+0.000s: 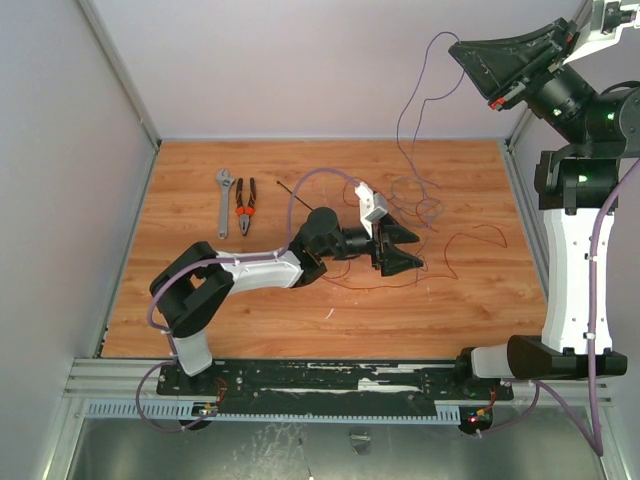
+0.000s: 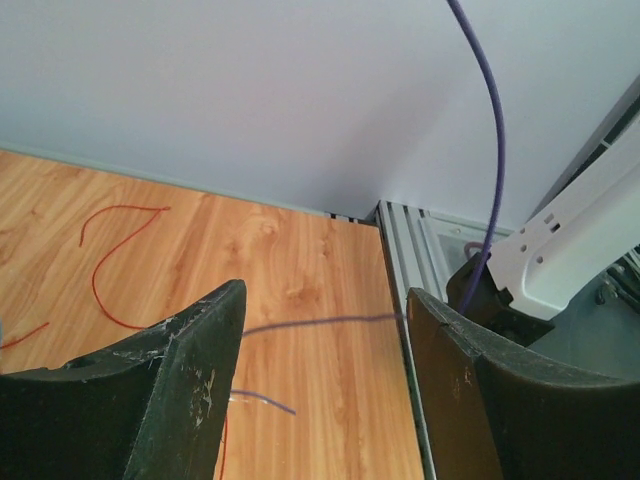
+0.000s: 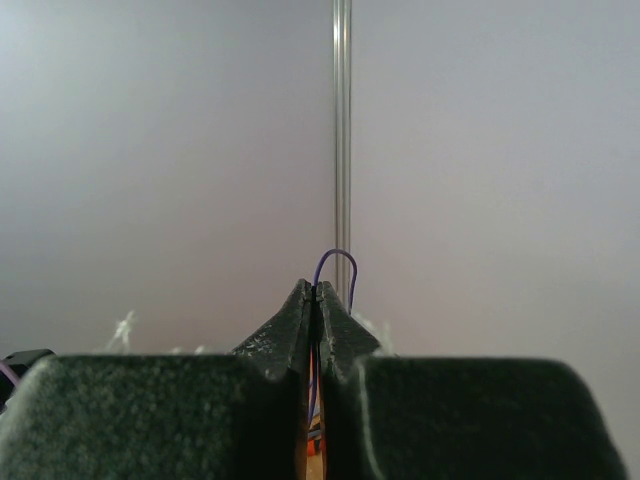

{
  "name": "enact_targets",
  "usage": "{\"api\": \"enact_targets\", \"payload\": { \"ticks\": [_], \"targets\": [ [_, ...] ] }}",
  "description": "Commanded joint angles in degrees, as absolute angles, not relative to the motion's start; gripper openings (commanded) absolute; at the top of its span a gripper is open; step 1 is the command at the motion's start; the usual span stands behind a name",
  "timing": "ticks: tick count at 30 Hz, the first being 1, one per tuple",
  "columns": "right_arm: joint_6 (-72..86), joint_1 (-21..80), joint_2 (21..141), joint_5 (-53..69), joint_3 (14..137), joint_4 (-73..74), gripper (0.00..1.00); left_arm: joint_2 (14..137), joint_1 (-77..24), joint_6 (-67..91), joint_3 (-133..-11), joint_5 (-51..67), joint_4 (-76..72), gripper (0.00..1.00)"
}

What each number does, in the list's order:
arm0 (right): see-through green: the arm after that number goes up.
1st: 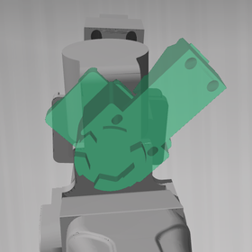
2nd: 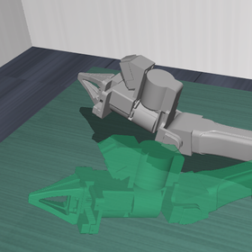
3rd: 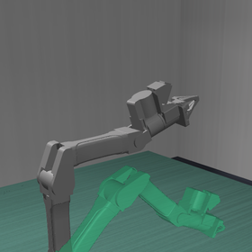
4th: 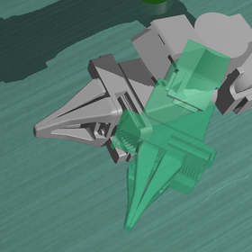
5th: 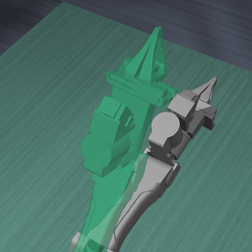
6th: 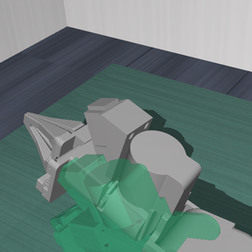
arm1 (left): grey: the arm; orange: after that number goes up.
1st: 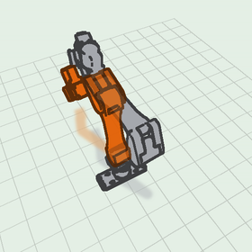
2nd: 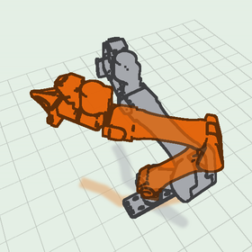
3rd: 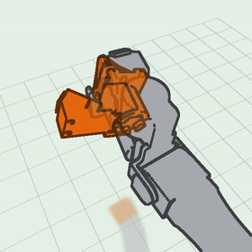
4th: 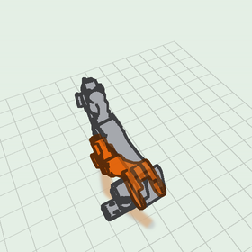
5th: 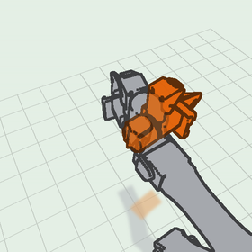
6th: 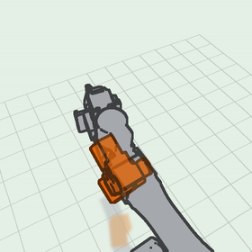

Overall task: Zip-tie the wires
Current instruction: Straighten the cable at the center of the board.

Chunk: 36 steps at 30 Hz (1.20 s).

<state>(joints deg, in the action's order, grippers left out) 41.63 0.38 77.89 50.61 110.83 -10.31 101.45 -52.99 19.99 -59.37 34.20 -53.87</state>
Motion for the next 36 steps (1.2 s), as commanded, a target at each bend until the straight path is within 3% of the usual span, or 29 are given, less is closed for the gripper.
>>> {"api": "enact_targets", "payload": {
  "ticks": [1,18,27,36],
  "targets": [
    [41.38,0.47,76.99,49.66,112.46,-10.16,0.02,102.58,-53.53,20.38,-61.27,35.20,-56.47,0.70],
    [42.38,0.47,76.30,51.04,111.18,-11.04,0.02,98.79,-53.47,11.23,-59.13,22.92,-47.66,0.76],
    [42.38,0.52,76.64,51.06,111.17,-11.15,0.02,96.72,-53.47,10.00,-56.02,8.40,-47.89,0.78],
    [42.69,0.48,75.82,51.28,110.57,-11.78,0.02,100.83,-53.48,13.43,-61.34,9.31,-51.50,0.81]
  ]
}}
